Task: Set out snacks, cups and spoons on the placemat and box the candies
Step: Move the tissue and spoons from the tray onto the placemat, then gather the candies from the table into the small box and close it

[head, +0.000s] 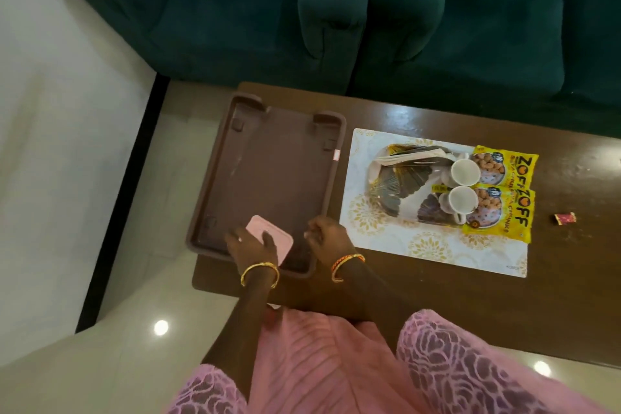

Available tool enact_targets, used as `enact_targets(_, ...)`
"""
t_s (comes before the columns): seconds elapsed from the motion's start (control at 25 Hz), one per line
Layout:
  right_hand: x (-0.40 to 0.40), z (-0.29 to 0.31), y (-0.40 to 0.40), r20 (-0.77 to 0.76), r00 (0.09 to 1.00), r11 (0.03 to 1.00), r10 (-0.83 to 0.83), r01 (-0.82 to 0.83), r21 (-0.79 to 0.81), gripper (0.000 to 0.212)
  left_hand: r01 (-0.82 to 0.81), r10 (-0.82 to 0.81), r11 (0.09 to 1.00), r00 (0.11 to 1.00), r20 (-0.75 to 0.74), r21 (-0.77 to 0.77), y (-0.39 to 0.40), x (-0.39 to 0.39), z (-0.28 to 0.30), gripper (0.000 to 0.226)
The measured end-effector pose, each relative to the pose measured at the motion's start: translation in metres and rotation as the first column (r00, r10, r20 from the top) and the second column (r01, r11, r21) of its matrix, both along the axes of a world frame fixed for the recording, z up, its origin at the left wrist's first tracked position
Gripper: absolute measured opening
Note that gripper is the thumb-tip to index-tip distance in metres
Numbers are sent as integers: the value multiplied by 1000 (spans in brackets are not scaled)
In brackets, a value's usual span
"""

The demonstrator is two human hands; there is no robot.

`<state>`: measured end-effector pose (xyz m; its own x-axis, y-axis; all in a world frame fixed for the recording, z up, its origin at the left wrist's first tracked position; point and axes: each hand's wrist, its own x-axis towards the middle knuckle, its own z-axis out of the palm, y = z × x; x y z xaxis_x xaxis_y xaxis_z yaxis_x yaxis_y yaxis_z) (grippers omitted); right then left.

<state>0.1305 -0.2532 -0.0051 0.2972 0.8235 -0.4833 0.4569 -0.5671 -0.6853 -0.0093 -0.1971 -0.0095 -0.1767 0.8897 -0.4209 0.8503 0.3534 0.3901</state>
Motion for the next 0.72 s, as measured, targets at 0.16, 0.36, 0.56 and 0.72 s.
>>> enact_targets(0.16, -38, -24, 17, -25, 992, 975, 121, -124, -187, 30, -56, 72, 978, 995, 72, -201, 22, -38, -17, 41)
enact_targets(0.36, -56, -29, 19, -6, 992, 966, -128, 123, -228, 22, -83, 109, 972, 988, 111, -218, 29, -47, -20, 28)
enact_targets(0.56, -34, -3, 11, 33, 970, 963, -242, 244, -117, 20, -148, 218, 958, 932, 290, -244, 33, -26, -3, 23)
enact_targets(0.72, 9, 26, -25, -33, 867, 865, -497, 492, -100, 18, -127, 602, 743, 554, 574, -657, 30, 17, 24, 30)
